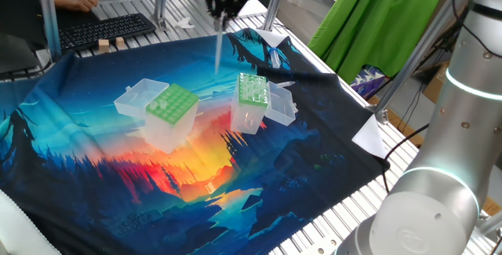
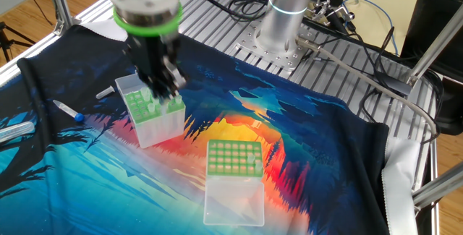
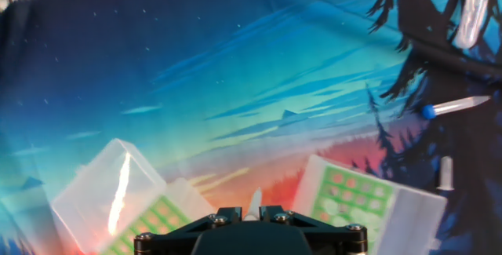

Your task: Transfer all large pipette tips from one holder to another

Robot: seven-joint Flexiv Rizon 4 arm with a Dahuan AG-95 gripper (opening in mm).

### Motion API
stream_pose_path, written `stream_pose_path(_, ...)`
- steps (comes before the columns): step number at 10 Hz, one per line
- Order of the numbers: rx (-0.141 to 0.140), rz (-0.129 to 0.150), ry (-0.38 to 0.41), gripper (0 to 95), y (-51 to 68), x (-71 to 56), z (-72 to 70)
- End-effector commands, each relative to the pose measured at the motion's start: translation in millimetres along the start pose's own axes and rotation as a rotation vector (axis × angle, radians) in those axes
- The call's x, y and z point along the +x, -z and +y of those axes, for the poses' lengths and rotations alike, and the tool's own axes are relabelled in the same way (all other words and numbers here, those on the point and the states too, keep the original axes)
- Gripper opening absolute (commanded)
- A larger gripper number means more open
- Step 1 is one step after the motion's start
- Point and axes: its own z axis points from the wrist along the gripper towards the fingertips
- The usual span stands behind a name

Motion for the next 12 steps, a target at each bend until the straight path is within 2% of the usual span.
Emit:
stream_pose_path(1,-0.018,0.005,0.029,0.0,8.1,4.8,-21.7)
stream_pose_path(3,-0.018,0.001,0.067,0.0,12.6,9.1,-40.0)
stream_pose_path(5,-0.017,-0.003,0.097,0.0,12.4,10.3,-53.1)
stream_pose_path(7,-0.02,-0.017,0.134,0.0,8.8,10.0,-67.6)
stream_pose_path(10,-0.02,-0.034,0.169,0.0,2.1,10.1,-81.6)
stream_pose_path(12,-0.021,-0.034,0.173,0.0,-2.2,12.0,-86.9)
